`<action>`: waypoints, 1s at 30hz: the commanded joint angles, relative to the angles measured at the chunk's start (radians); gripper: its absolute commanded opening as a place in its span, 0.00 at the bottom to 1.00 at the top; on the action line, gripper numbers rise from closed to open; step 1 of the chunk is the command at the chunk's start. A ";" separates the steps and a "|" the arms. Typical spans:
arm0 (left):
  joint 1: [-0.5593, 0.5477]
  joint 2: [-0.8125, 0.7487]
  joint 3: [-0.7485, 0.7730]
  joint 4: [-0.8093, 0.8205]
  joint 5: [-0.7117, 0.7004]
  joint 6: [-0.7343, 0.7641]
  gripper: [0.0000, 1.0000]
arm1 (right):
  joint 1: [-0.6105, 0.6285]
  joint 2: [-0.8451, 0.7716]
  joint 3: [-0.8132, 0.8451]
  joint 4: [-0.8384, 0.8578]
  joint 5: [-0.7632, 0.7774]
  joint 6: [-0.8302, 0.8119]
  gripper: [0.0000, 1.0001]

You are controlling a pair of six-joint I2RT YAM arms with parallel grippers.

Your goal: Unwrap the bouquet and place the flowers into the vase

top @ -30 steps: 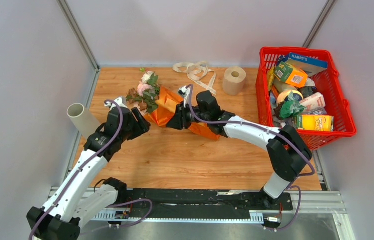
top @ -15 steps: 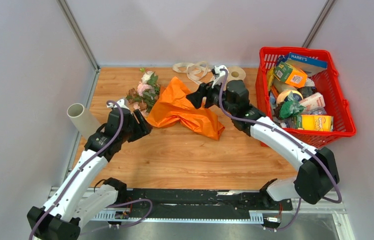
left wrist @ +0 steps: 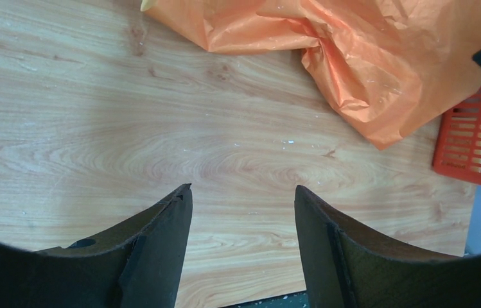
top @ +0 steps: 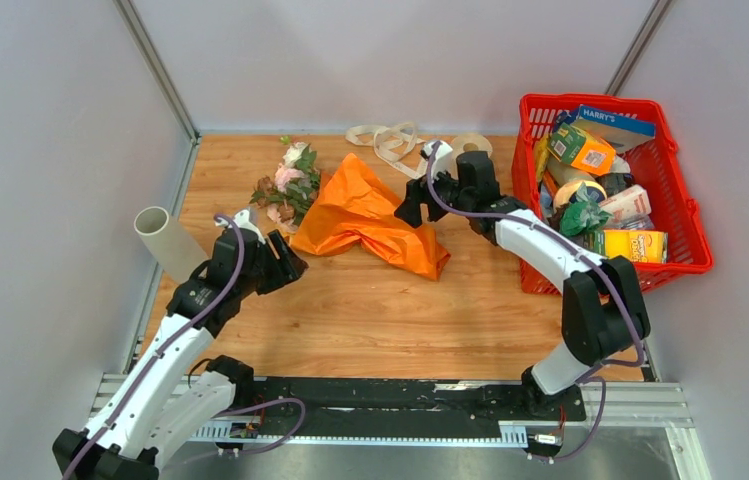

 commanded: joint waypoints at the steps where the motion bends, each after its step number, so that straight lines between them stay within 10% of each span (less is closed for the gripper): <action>1: 0.002 -0.021 0.018 -0.026 -0.012 0.016 0.68 | 0.002 0.049 0.070 -0.006 -0.123 -0.077 0.76; 15: 0.004 -0.024 0.064 -0.071 -0.065 0.018 0.68 | 0.115 -0.019 0.043 -0.019 -0.117 -0.035 0.01; 23: 0.005 0.053 0.176 -0.081 -0.073 0.041 0.68 | 0.336 -0.168 -0.183 0.056 -0.023 0.029 0.07; 30: 0.004 0.089 0.279 -0.121 -0.102 0.058 0.69 | 0.458 -0.178 -0.279 0.130 0.061 0.116 0.34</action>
